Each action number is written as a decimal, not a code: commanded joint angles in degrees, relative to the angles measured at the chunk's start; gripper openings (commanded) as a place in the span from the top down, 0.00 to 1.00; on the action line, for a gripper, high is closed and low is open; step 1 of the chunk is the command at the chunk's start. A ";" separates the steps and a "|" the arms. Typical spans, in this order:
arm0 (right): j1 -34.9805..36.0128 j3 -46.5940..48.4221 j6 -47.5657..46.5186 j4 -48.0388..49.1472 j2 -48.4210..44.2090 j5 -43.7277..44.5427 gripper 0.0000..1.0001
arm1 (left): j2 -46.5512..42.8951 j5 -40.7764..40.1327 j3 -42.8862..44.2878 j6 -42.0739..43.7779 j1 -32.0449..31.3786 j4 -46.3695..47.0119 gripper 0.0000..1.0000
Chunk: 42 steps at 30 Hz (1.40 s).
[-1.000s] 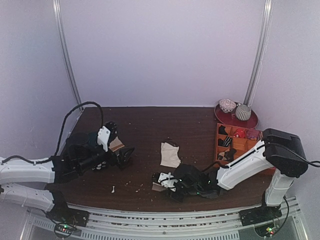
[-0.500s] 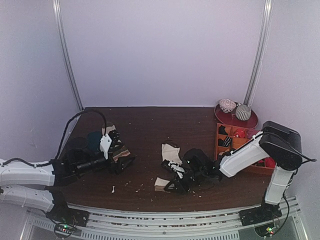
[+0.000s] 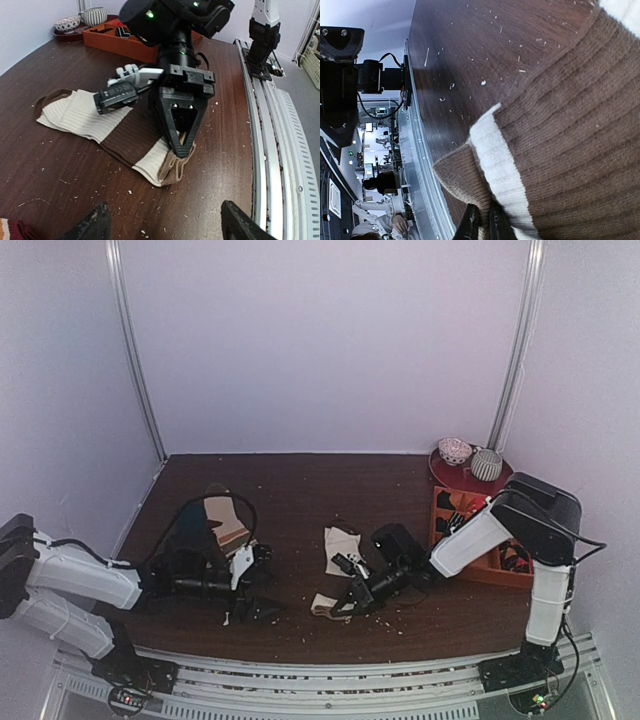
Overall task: Roll the socks
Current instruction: Roll a pair of socks at the center of the board.
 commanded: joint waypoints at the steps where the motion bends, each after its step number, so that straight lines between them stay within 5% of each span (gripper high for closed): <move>1: -1.09 0.33 1.18 -10.62 3.81 1.67 0.99 | 5.49 3.57 3.48 3.60 -2.04 5.37 0.25; 9: -2.15 1.24 -1.71 -14.02 4.45 1.56 0.99 | 14.96 1.23 6.85 8.49 -5.09 10.68 0.17; 25: -3.44 0.29 -3.48 -15.32 4.54 1.23 1.00 | 31.55 5.78 16.50 12.70 -6.45 8.09 0.44; 42: -3.52 -0.13 -3.23 -14.77 5.64 0.50 1.00 | 37.02 6.13 19.87 10.82 -6.50 8.05 0.71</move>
